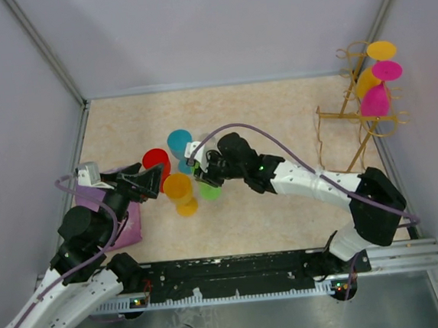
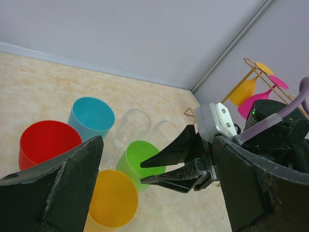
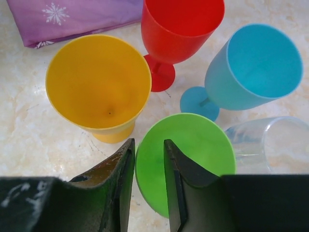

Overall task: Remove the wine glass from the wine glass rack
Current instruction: Place the wine glass at the center of the board, then pick up the wine glass from the wine rack.

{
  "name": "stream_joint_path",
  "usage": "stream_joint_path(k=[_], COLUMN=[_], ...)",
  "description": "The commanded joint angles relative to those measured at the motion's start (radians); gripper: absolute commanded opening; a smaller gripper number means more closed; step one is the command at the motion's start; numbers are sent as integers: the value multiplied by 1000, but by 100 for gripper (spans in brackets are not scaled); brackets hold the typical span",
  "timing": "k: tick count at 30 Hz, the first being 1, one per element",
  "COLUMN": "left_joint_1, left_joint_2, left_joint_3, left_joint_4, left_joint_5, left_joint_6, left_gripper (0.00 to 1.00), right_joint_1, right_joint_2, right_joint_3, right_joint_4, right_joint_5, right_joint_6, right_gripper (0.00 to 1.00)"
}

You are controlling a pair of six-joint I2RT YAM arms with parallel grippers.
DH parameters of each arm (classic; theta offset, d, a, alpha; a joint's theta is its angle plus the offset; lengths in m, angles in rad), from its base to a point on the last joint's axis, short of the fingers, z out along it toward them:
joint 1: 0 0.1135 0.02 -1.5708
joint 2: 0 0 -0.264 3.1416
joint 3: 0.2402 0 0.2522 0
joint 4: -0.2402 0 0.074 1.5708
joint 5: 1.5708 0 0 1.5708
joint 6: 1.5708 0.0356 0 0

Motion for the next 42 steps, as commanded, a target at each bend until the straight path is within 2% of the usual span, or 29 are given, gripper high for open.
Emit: stream_joint_path(k=[1, 13, 25, 32, 35, 40, 42], left_joint_1=[-2, -2, -2, -2, -1, 1, 4], left_joint_2=[-9, 22, 50, 89, 139, 246, 276], left_joint_3=[7, 10, 10, 20, 53, 130, 152], left_joint_4=[-4, -6, -12, -48, -102, -146, -149], left_joint_5=[6, 14, 9, -13, -47, -2, 17], left_joint_6=[-4, -2, 7, 16, 23, 54, 62], left_gripper=[100, 100, 100, 100, 100, 100, 100], right_joint_1=[8, 8, 8, 8, 8, 7, 8], right_joint_2=[-97, -295, -478, -538, -544, -503, -488], right_joint_3=[-9, -64, -84, -78, -46, 65, 112], right_joint_4=[126, 182, 240, 275, 251, 116, 60], right_joint_5=[7, 17, 93, 149, 219, 355, 383], right_joint_6=[26, 33, 70, 136, 208, 290, 307], right_gripper=[32, 40, 53, 72, 82, 86, 91])
